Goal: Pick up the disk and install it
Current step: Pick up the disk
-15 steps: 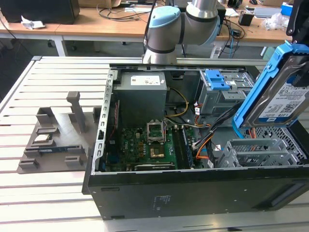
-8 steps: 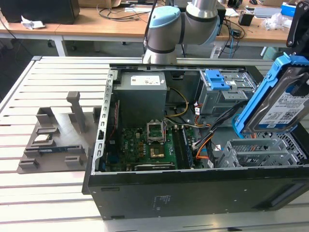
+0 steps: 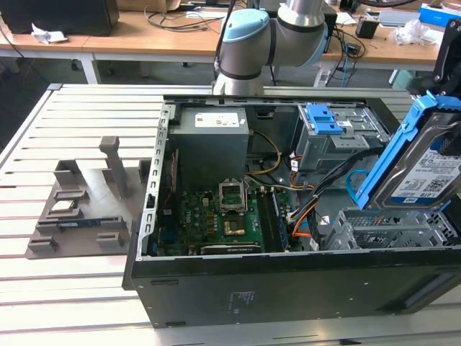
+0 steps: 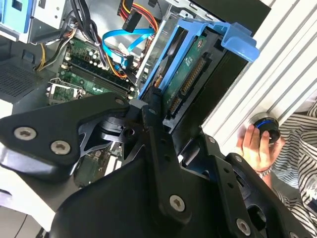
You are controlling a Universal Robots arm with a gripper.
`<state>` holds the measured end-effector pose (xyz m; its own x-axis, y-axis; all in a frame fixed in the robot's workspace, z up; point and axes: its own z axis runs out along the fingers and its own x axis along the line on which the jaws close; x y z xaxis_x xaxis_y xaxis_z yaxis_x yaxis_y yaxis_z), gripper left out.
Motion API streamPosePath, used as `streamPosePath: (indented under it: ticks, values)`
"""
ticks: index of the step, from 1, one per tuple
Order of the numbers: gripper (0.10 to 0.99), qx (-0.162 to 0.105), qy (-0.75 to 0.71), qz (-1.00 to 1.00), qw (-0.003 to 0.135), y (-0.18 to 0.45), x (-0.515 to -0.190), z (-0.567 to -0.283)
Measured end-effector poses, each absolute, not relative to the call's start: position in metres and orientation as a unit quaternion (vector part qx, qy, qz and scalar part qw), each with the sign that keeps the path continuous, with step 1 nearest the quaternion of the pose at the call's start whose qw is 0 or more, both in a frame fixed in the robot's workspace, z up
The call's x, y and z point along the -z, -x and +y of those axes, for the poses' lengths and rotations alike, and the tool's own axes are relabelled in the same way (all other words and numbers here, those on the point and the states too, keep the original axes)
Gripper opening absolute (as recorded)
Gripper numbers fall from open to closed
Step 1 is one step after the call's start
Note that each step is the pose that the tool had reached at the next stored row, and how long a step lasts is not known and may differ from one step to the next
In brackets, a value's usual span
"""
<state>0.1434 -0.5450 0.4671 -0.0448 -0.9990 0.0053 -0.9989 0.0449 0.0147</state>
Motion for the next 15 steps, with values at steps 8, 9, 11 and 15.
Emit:
streamPosePath:
  ticks: [8, 9, 11, 15]
  values:
    - [0.361, 0.004, -0.699, -0.715, 0.007, -0.142, -0.449, -0.545]
    - [0.361, 0.004, -0.700, -0.715, 0.007, -0.142, -0.449, -0.545]
    - [0.361, 0.004, -0.699, -0.715, 0.007, -0.142, -0.449, -0.545]
    - [0.361, 0.004, -0.699, -0.715, 0.007, -0.142, -0.449, -0.545]
